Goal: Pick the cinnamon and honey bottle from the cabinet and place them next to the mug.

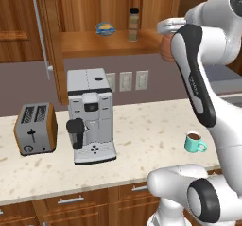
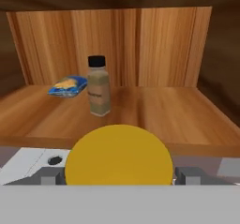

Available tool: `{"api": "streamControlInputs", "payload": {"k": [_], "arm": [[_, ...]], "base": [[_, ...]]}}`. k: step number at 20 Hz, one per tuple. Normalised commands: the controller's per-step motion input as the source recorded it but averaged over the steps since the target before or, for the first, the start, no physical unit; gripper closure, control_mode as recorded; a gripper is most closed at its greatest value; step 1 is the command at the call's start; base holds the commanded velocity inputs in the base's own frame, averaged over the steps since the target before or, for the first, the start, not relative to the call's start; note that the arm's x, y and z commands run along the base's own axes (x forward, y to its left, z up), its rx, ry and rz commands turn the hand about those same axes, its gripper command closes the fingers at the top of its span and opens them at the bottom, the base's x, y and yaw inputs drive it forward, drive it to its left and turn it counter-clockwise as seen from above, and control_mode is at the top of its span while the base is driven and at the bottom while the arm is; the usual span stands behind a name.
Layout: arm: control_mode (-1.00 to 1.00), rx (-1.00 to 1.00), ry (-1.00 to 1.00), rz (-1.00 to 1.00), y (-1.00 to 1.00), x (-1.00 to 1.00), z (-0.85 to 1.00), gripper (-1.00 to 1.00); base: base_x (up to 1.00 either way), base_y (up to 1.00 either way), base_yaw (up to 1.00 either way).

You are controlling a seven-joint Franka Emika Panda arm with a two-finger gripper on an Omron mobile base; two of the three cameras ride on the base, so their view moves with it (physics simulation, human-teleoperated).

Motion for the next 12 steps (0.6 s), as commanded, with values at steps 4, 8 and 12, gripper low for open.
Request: {"api": "streamControlInputs", "payload": {"k": [4,8,12], "arm": [[-1.00,0.00,0.00,0.00,-0.03,-0.60,-0.14,1.00],[-1.00,0.00,0.00,0.00,-0.02,-0.58,-0.16,1.00],[-1.00,0.00,0.00,0.00,-0.02,-0.49,-0.25,1.00]], "base": [[0.00,0.00,0.00],[0.00,0.00,0.00],[0.00,0.00,0.00]]}}
